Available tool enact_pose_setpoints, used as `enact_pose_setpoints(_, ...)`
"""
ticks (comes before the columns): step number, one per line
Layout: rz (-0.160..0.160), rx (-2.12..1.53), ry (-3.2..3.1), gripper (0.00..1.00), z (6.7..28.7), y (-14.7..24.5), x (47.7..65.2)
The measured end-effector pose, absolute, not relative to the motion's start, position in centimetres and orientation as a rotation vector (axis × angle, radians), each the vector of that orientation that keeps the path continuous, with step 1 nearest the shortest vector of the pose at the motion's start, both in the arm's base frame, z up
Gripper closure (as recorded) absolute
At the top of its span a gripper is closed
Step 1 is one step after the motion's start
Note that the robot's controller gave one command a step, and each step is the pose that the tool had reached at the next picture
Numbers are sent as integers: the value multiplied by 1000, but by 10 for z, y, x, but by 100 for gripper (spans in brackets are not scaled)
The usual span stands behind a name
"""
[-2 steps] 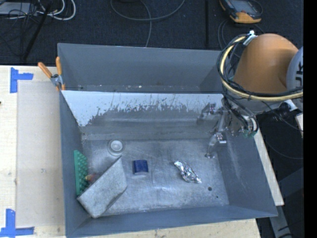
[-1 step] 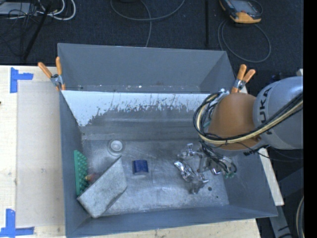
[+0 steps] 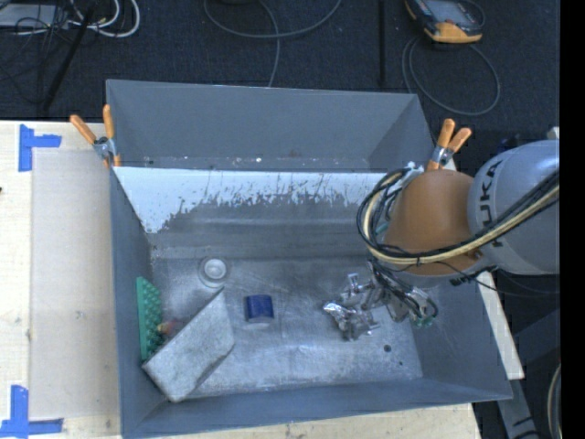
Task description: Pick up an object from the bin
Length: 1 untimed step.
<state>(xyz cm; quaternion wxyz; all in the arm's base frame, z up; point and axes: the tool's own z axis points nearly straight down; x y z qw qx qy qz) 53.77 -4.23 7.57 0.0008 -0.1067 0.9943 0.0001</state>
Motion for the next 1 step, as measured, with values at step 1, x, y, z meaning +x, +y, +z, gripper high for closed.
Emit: enact_pose_setpoints(1,-1,-662,3062,100,251,-10,557)
